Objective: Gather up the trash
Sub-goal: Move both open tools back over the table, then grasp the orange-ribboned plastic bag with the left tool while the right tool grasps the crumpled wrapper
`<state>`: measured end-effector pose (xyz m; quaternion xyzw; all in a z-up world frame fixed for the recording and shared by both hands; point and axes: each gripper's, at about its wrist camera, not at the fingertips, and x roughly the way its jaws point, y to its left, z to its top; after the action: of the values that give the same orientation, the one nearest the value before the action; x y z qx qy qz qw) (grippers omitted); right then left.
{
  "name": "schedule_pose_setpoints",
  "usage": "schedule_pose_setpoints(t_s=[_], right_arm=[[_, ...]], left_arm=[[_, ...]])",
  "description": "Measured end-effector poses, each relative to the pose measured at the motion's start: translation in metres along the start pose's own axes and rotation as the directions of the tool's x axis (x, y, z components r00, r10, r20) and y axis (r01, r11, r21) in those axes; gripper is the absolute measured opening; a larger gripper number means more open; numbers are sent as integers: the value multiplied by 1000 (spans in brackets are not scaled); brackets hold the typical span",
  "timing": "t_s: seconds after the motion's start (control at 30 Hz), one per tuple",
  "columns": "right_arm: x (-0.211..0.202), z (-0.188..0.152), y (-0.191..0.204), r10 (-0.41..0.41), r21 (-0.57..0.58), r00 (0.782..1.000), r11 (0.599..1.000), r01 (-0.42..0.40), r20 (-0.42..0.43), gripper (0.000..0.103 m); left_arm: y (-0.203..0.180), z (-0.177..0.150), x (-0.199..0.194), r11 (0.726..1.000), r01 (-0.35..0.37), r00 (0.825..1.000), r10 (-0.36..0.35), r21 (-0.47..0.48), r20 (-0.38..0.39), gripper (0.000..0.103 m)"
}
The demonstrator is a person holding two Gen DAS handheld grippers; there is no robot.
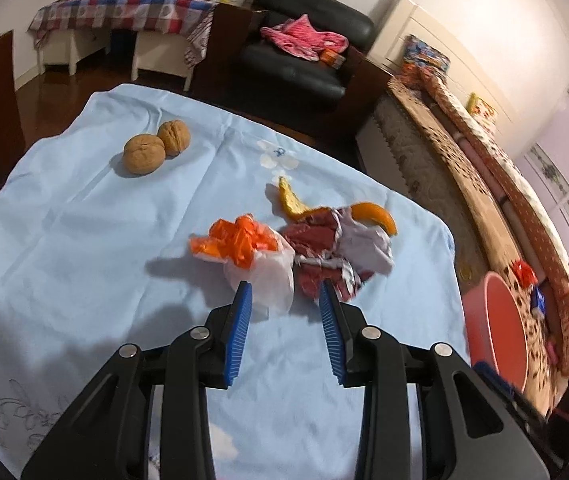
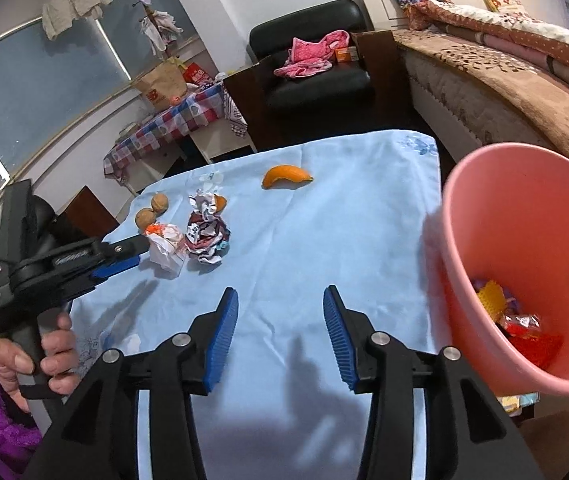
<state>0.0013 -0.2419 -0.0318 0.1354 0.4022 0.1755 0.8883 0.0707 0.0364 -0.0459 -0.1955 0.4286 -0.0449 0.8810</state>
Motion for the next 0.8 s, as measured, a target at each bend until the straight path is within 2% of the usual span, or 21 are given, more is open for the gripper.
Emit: schedule_pose_setpoints(t_s=[0.13, 0.27, 0.43, 0.47, 0.53, 0.8], right_arm=[[6, 8, 8, 24, -24, 1000, 999, -24, 0, 49], [15, 22, 22, 62, -54, 998, 997, -62, 3, 50], [33, 38, 43, 89, -105, 996, 990, -89, -4, 50], [38, 42, 46, 91, -116, 996, 989, -91, -7, 50], [49, 49, 52, 87, -138, 996, 987, -88, -12, 50], [92, 70, 61, 103, -114, 993, 988, -108, -53, 50]], left_arm=[[2, 6, 8, 998, -41, 999, 41, -37, 0, 44], [10, 10, 16, 995, -70, 998, 69, -76, -13, 45], [21, 10, 18, 995, -36, 999, 36, -95, 1, 45], [22, 10, 18, 996, -30, 1000, 31, -86, 6, 43], [22, 10, 19, 997, -8, 1000, 8, -77, 6, 29], [27, 8, 13, 997, 33, 999, -32, -63, 9, 22]])
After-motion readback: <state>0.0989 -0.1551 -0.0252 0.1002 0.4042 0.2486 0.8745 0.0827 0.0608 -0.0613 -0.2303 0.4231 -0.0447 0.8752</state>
